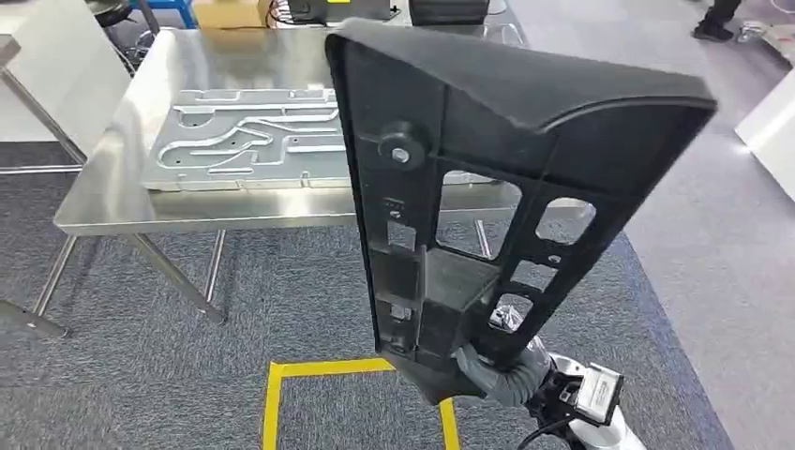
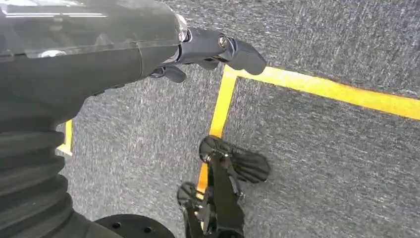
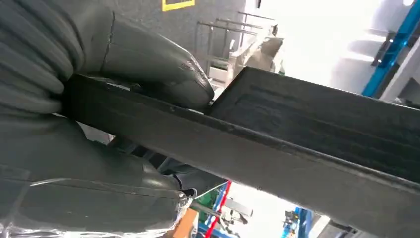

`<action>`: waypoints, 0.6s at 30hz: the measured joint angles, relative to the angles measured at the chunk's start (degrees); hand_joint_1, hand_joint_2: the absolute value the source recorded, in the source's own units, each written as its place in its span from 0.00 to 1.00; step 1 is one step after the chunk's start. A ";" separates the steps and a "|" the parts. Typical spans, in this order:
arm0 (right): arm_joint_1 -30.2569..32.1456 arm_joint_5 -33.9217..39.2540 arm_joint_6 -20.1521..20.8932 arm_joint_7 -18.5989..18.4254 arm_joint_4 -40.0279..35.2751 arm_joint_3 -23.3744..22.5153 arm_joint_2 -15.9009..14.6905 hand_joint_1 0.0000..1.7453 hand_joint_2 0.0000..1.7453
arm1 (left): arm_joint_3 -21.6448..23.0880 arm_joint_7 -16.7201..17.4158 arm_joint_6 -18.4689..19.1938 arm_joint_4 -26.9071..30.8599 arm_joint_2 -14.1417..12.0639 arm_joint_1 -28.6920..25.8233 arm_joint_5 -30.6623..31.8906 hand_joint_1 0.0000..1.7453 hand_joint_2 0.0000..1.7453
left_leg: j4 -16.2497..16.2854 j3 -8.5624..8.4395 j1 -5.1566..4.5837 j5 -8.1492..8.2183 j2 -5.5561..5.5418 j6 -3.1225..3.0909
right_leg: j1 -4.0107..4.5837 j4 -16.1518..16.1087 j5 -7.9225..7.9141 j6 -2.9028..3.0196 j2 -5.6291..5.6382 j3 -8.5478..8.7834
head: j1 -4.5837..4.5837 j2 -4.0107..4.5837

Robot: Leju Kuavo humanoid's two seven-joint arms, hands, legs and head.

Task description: Take the parts from the cabinet and place them on the table.

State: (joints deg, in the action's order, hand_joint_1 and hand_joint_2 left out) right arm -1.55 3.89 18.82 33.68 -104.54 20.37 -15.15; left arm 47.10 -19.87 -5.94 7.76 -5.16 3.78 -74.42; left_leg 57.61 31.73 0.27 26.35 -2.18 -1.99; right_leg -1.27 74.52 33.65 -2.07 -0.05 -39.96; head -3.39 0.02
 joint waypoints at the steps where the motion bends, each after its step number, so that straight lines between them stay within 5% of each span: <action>1: 0.12 0.00 -0.07 0.04 -0.02 -0.04 0.00 0.99 1.00 | 0.17 0.00 0.04 0.00 0.00 0.02 0.00 0.00 1.00 | 0.02 -0.59 0.00 0.39 -0.08 0.01 | -0.02 -4.13 -3.37 0.13 -0.01 1.45 | 0.00 0.00; 3: 0.13 0.30 -0.02 0.24 -0.06 -0.15 0.00 0.99 1.00 | 0.26 0.00 0.04 0.00 0.09 -0.22 -0.04 0.00 1.00 | 0.09 -1.49 -0.01 1.31 -0.57 0.44 | 0.01 -14.43 -9.06 0.67 -0.03 5.21 | 0.00 0.00; 8: 0.58 0.50 0.18 0.46 -0.39 -0.35 0.02 0.99 1.00 | 0.37 0.00 0.09 -0.02 0.07 -0.09 -0.07 0.00 1.00 | 0.04 -1.74 -0.30 2.45 -0.62 2.28 | 0.18 -16.01 -7.37 2.27 0.41 6.07 | 0.00 0.00; 9: 0.62 0.50 0.18 0.46 -0.55 -0.37 -0.07 0.99 1.00 | 0.41 -0.02 0.09 -0.02 0.07 -0.03 -0.07 0.00 1.00 | 1.18 -1.78 -0.05 2.87 0.24 2.58 | 0.04 -16.28 -7.34 2.60 0.31 6.62 | 0.00 0.00; 10: 0.60 0.53 0.18 0.48 -0.61 -0.37 -0.31 0.99 1.00 | 0.46 -0.02 0.09 -0.02 0.07 0.15 -0.04 0.00 1.00 | 3.86 -0.61 -0.09 4.20 1.01 2.88 | 0.04 -16.38 -7.06 3.03 0.13 6.97 | -0.02 0.00; 13: 0.81 0.55 0.17 0.52 -0.68 -0.37 -0.31 0.99 1.00 | 0.55 -0.02 0.09 -0.02 0.09 0.36 -0.07 0.00 1.00 | 17.40 7.27 0.07 9.32 1.46 3.57 | 0.11 -16.35 -6.25 3.27 -0.19 7.69 | 0.00 0.00; 15: 1.15 0.53 0.20 0.52 -0.68 -0.35 -0.31 0.99 1.00 | 0.63 0.00 0.09 -0.02 0.09 0.05 -0.07 0.00 1.00 | 17.72 8.85 0.08 6.85 1.54 3.62 | 0.11 -16.34 -5.59 3.18 -0.19 8.56 | 0.00 0.00; 18: 1.33 0.55 0.20 0.52 -0.98 -0.37 -0.31 0.99 1.00 | 0.72 -0.02 0.11 -0.02 0.04 0.10 -0.07 0.00 1.00 | 3.23 3.33 -0.05 -2.28 1.69 2.61 | 0.13 -16.42 -4.24 2.73 -0.22 10.49 | 0.00 0.00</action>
State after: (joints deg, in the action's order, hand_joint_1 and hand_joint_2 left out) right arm -0.22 4.44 19.02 34.21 -105.53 20.00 -15.45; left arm 47.82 -19.89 -5.84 7.74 -5.11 3.88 -74.49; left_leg 60.83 35.06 0.22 24.07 -0.49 0.61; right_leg -1.14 58.10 29.41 0.66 -0.28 -29.47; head -3.39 0.02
